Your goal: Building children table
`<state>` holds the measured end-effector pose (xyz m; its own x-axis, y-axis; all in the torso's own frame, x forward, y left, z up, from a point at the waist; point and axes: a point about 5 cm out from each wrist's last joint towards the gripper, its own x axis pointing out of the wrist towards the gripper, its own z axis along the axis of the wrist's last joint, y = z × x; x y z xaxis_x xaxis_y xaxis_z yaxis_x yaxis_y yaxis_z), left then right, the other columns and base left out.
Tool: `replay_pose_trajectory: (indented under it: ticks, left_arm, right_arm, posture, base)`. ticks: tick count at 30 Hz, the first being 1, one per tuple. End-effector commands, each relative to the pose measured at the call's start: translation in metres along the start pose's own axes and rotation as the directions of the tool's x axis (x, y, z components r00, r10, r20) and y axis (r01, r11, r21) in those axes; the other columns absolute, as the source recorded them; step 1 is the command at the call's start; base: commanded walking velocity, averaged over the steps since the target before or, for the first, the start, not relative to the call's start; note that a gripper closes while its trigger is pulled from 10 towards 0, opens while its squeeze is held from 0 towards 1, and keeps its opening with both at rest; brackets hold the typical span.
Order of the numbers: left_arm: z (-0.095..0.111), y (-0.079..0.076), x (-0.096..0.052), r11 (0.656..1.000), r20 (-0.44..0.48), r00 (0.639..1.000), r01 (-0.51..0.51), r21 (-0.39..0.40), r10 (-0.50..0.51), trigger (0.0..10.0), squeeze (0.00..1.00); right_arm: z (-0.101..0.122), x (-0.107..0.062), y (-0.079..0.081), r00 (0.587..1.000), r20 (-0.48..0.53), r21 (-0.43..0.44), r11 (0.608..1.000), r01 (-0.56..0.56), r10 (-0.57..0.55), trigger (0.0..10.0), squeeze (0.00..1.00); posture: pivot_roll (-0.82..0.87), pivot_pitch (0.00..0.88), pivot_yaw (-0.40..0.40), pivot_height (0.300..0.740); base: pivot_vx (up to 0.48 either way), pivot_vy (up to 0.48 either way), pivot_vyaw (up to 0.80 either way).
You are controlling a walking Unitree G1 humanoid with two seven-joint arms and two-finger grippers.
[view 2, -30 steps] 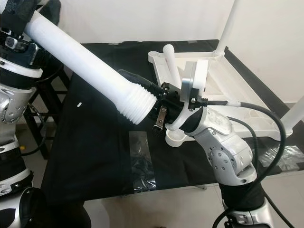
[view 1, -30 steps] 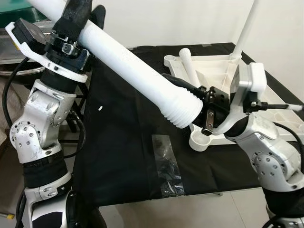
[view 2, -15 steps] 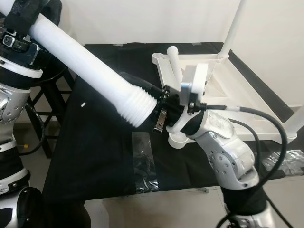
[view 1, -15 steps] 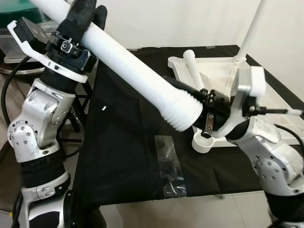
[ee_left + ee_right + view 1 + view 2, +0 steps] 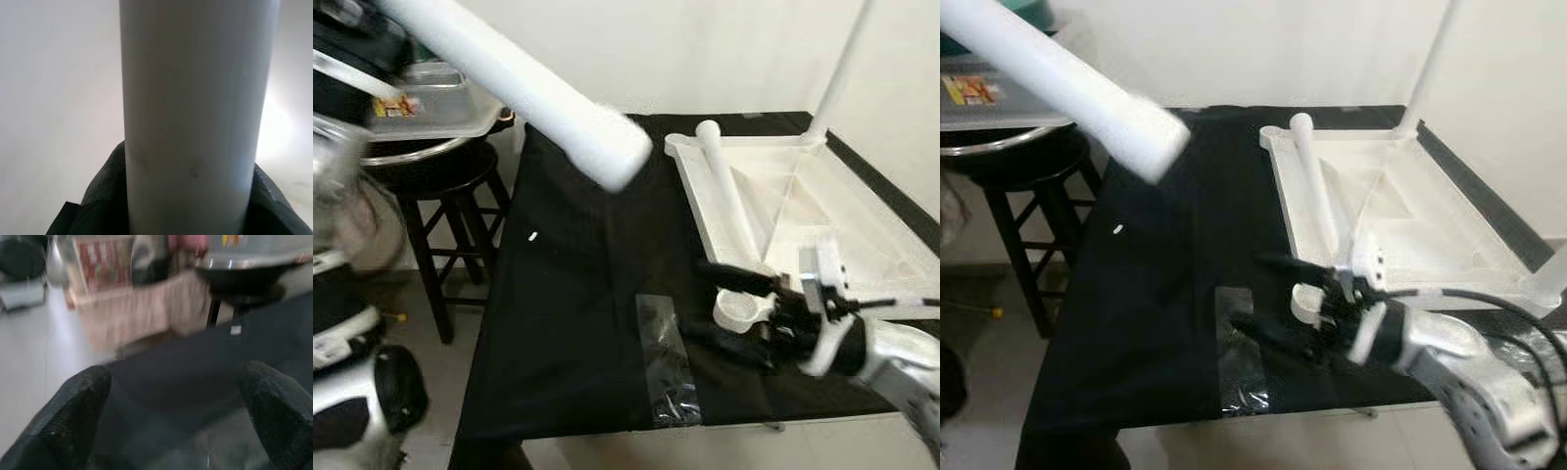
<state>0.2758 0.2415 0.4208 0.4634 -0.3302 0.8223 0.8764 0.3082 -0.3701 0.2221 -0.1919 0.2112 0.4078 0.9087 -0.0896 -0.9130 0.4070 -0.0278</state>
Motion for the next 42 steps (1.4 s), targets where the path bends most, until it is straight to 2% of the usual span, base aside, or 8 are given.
replay_pose_trajectory:
  ticks: [1,5,7,11,18,20,21,42]
  left_arm:
    - [-0.001,-0.001,0.003,0.997,-0.05,0.999,0.013,0.073,-0.01,0.0,0.0]
    - [-0.054,0.001,0.0,0.916,-0.449,0.891,0.126,0.382,0.065,0.0,0.0]
    - [-0.054,0.001,0.0,0.916,-0.449,0.891,0.126,0.382,0.065,0.0,0.0]
    - [-0.12,0.011,-0.019,0.894,-0.689,0.722,0.265,0.361,0.064,0.0,0.0]
    - [-0.145,0.006,-0.019,0.913,-0.712,0.702,0.305,0.271,-0.022,0.0,0.0]
    - [-0.147,0.005,-0.018,0.913,-0.711,0.703,0.31,0.264,-0.033,0.0,0.0]
    - [-0.152,0.003,-0.018,0.916,-0.707,0.704,0.319,0.242,-0.058,0.0,0.0]
    - [-0.185,-0.018,-0.026,0.912,-0.705,0.679,0.393,0.114,-0.204,0.0,0.0]
  right_arm:
    - [0.006,-0.002,0.002,1.0,-0.01,-0.041,0.999,-0.011,0.011,10.0,1.0]
    - [0.033,0.005,-0.003,0.998,0.056,-0.126,0.991,-0.033,0.04,10.0,1.0]
    - [0.033,0.005,-0.003,0.998,0.056,-0.126,0.991,-0.033,0.04,10.0,1.0]
    - [0.059,0.034,-0.005,0.986,0.082,-0.259,0.958,-0.122,0.148,10.0,1.0]
    - [0.054,0.071,-0.016,0.986,0.103,-0.287,0.953,-0.094,0.128,10.0,0.97]
    - [0.052,0.076,-0.017,0.986,0.106,-0.278,0.956,-0.098,0.131,10.0,0.7]
    - [0.049,0.084,-0.018,0.985,0.106,-0.264,0.959,-0.105,0.137,10.0,0.0]
    - [0.045,0.154,-0.013,0.968,0.119,-0.194,0.961,-0.196,0.222,10.0,0.0]
  posture:
    - [0.0,0.042,0.005,0.74]
    - [0.0,0.042,0.004,0.74]
    - [0.0,0.042,0.004,0.74]
    - [-0.01,0.042,0.001,0.74]
    - [0.0,0.042,-0.006,0.74]
    - [0.0,0.043,-0.007,0.74]
    - [0.0,0.043,-0.007,0.74]
    - [0.01,0.042,-0.025,0.74]
  base:
    - [0.0,0.0,0.0]
    - [0.0,0.0,0.0]
    - [0.0,0.0,0.0]
    - [0.0,0.0,0.0]
    - [0.0,0.0,0.0]
    - [0.0,0.0,0.0]
    - [0.0,0.0,0.0]
    - [0.0,0.0,0.0]
